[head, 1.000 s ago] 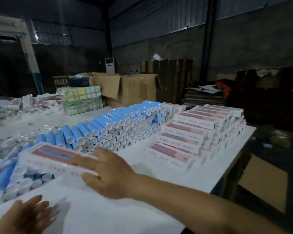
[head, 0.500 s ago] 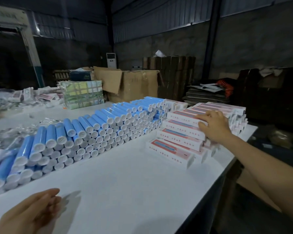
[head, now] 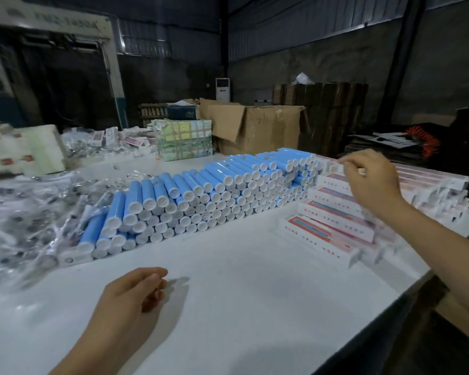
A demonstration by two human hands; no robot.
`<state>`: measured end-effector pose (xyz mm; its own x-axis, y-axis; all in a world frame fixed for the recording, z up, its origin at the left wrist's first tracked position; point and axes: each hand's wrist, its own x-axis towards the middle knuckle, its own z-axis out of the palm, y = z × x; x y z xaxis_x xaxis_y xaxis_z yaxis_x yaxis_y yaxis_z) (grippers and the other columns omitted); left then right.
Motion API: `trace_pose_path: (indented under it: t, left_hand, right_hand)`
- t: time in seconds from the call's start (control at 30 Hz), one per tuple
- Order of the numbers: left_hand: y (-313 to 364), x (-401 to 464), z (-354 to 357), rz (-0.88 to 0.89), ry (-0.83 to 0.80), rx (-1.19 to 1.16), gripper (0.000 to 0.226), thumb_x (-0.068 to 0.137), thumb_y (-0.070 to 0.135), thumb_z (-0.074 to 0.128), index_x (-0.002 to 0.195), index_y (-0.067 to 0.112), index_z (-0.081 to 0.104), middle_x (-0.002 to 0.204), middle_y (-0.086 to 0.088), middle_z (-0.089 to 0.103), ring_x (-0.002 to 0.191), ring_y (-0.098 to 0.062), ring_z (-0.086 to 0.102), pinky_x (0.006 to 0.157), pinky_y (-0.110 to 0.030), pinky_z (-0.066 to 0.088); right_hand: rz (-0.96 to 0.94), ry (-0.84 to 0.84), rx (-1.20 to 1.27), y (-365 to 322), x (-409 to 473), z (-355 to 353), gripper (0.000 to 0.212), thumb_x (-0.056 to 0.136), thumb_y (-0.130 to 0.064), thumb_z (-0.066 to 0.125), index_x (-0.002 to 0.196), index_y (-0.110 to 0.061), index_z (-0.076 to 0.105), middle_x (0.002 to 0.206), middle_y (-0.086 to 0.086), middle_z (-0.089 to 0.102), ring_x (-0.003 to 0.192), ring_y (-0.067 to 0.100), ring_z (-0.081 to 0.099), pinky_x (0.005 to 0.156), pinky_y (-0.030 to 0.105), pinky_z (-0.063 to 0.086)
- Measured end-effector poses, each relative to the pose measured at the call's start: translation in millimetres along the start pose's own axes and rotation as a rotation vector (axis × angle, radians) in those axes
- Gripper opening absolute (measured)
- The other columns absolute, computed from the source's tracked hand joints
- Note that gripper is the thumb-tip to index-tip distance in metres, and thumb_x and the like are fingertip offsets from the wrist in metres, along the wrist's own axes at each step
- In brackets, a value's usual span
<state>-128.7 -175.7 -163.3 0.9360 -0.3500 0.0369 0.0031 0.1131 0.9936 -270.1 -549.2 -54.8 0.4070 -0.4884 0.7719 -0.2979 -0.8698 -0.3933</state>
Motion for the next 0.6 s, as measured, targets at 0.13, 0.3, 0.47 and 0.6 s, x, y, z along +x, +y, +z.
trace_pose_path:
  t: [0.13,0.3,0.47,0.6]
  left_hand:
    - [6,-8,3,-0.016,0.012,-0.012,0.017,0.091,-0.006,0.052,0.085,-0.006,0.068,0.07,-0.017,0.06,0.061,-0.021,0.049,0.054,-0.018,0.043]
    - [7,-9,5,-0.072,0.007,-0.092,0.019,0.091,-0.01,0.049,0.082,-0.011,0.065,0.066,-0.02,0.062,0.057,-0.018,0.058,0.052,-0.021,0.045]
    - [0,-4,3,-0.061,-0.013,-0.101,0.027,0.09,-0.011,0.048,0.07,-0.003,0.065,0.058,-0.015,0.059,0.056,-0.021,0.052,0.056,-0.027,0.041]
    - [-4,-1,0,-0.048,-0.066,-0.067,0.033,0.089,-0.01,0.049,0.065,0.004,0.066,0.057,-0.01,0.061,0.052,-0.015,0.051,0.053,-0.022,0.04]
  right_hand:
    - [-0.208,-0.012,0.323,-86,-21,27,0.018,0.09,-0.003,0.054,0.088,-0.002,0.072,0.086,0.001,0.065,0.083,0.014,0.058,0.076,0.02,0.042]
    - [-0.388,-0.283,0.457,-162,-79,79,0.021,0.082,-0.009,0.053,0.081,-0.005,0.073,0.076,0.001,0.068,0.073,0.017,0.06,0.071,0.027,0.046]
    - [-0.468,-0.61,0.345,-170,-141,129,0.016,0.088,-0.009,0.057,0.087,-0.012,0.073,0.086,0.0,0.068,0.086,0.021,0.059,0.076,0.034,0.047]
    - [-0.572,-0.71,0.264,-163,-151,143,0.016,0.09,-0.016,0.055,0.089,-0.02,0.071,0.085,-0.011,0.055,0.088,0.015,0.051,0.073,0.027,0.04]
